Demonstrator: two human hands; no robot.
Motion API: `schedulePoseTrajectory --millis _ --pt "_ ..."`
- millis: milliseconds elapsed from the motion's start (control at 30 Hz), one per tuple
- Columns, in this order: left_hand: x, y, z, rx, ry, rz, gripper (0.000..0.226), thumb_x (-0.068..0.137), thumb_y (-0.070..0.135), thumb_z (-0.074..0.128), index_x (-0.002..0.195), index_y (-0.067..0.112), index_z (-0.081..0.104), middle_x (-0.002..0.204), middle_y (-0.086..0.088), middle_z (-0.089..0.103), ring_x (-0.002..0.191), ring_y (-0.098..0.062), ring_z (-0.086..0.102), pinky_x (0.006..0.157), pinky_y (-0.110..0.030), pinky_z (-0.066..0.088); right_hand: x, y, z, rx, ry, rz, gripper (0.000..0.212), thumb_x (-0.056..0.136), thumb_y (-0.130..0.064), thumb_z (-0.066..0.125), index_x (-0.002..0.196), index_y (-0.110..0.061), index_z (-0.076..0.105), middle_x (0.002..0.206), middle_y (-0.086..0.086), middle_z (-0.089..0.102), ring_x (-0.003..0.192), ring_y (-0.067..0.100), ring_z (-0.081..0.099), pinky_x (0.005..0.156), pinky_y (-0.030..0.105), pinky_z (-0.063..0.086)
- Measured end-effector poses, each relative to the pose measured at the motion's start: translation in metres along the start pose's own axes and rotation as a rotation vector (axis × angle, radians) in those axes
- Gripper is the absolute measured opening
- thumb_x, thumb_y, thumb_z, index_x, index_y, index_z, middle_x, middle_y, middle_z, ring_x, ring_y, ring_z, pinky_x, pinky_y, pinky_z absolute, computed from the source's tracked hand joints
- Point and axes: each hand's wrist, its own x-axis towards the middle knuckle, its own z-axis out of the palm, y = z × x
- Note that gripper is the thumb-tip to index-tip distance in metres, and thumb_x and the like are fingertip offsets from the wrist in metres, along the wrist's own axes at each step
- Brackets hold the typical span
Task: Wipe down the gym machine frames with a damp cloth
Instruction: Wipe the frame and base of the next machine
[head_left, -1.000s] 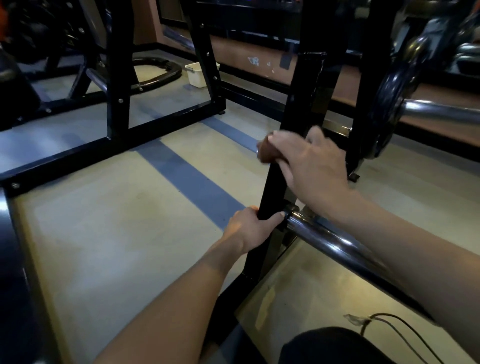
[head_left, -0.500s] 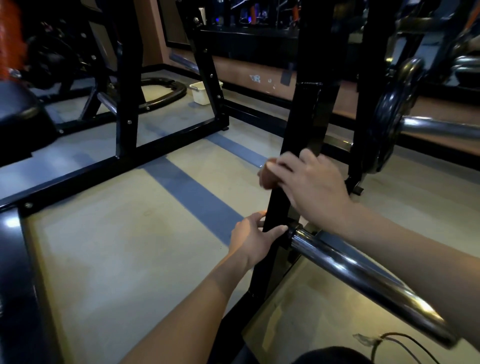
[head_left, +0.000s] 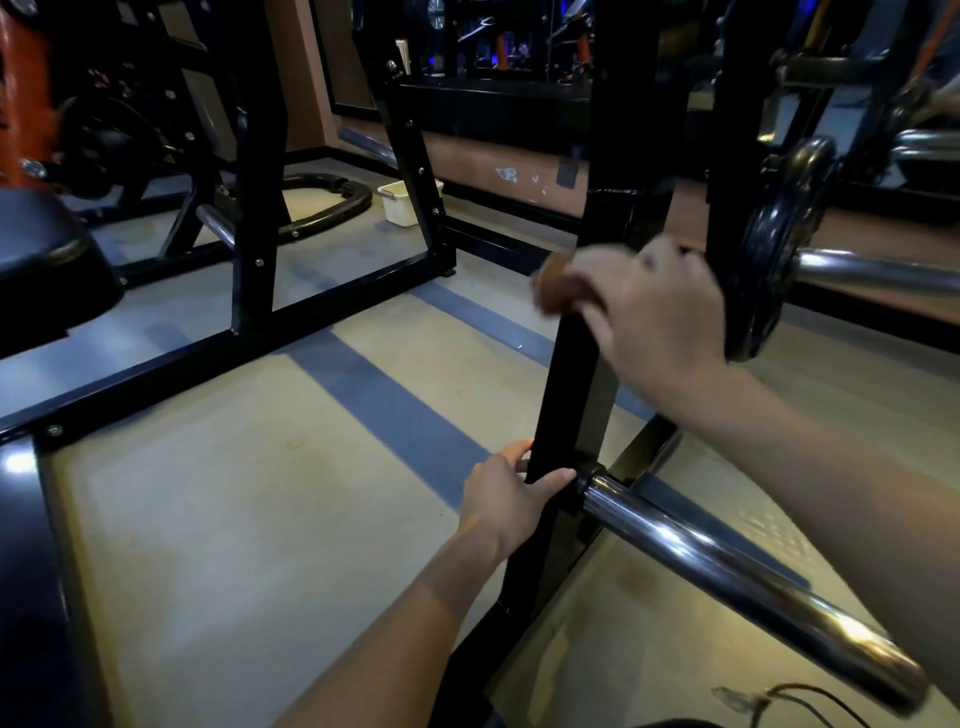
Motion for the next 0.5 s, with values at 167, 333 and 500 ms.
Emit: schedulePoseTrajectory --millis 167,333,500 --pt "0.001 -0.001 0.0 0.0 0.027 0.021 0.057 0.082 0.061 0.077 0.132 0.036 0.065 0.113 0.014 0.074 0.104 -0.008 0.068 0.092 -0.034 0.058 0.03 -0.016 -0.004 0.037 0.09 0.144 0.033 0.089 -0.02 0.073 0.122 -0.023 0.066 0.116 -0.003 0.068 0.09 0.031 0.05 0.075 0.037 0.034" --pt "-0.001 0.002 -0.001 -0.001 0.003 -0.012 0.06 0.084 0.062 0.075 0.137 0.037 0.061 0.122 0.014 0.071 0.111 -0.011 0.067 0.095 -0.035 0.057 -0.016 -0.011 -0.006 -0.006 -0.072 0.047 0.042 0.087 -0.022 0.078 0.126 -0.022 0.063 0.118 0.0 0.066 0.092 0.031 0.052 0.076 0.041 0.041" --pt "-0.001 0.0 -0.002 -0.01 0.007 0.015 0.059 0.082 0.064 0.076 0.134 0.036 0.064 0.122 0.014 0.071 0.112 -0.01 0.065 0.092 -0.032 0.057 0.015 -0.01 0.0 0.061 0.081 0.26 0.041 0.092 -0.025 0.067 0.132 -0.024 0.057 0.132 -0.004 0.06 0.104 0.031 0.05 0.083 0.04 0.038"
